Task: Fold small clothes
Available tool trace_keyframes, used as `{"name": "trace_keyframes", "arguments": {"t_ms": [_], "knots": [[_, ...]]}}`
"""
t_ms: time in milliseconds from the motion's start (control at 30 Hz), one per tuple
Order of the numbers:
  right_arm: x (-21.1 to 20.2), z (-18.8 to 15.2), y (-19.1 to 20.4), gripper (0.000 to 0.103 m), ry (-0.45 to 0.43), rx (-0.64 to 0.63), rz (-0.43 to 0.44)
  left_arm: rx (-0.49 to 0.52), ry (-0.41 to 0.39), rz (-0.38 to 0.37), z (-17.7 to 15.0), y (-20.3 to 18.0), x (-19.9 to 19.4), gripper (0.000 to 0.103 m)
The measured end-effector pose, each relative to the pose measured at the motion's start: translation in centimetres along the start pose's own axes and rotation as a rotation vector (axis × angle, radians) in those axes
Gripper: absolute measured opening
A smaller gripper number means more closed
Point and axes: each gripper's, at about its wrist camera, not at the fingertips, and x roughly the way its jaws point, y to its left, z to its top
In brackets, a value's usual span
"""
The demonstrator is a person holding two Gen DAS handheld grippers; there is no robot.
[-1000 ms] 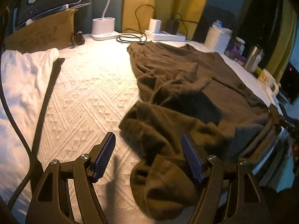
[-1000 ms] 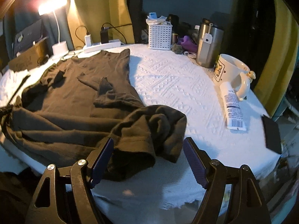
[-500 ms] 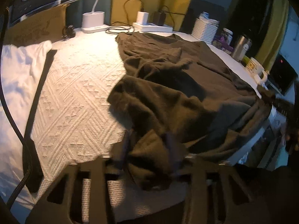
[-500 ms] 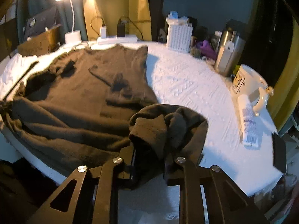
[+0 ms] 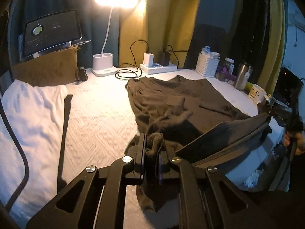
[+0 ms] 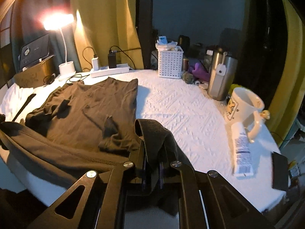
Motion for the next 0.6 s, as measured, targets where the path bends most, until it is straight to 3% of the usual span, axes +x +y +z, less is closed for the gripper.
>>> {"name": "trace_keyframes", "arguments": {"t_ms": [233, 300, 333, 367, 500, 600], "knots": [[4.9, -1.1, -0.9, 0.014, 0.101, 0.028, 0.02, -0.06, 0.113, 0.036, 0.1, 1.9, 5.7, 0.01], [4.7, -1.2, -1.2, 0.042, 0.095, 0.021, -0.008, -0.064, 0.132, 0.035, 0.0, 2.1, 5.9, 0.011], [4.5, -1.2, -1.5, 0.08, 0.09, 0.023, -0.028, -0.063, 0.139, 0.037, -0.2, 2.1, 5.7, 0.014], [4.1, -1.2, -2.1, 0.097, 0.076, 0.037, -0.04, -0.062, 0.145, 0.048, -0.3, 2.3, 5.6, 0.017], [1.9, -1.0, -3.9, 0.097, 0.036, 0.043, -0.038, -0.081, 0.142, 0.078, -1.1, 3.4, 4.0, 0.047], [0.4, -1.2, -4.9, 0.097, 0.026, 0.017, -0.05, -0.096, 0.134, 0.087, -1.6, 4.0, 2.7, 0.051]]}}
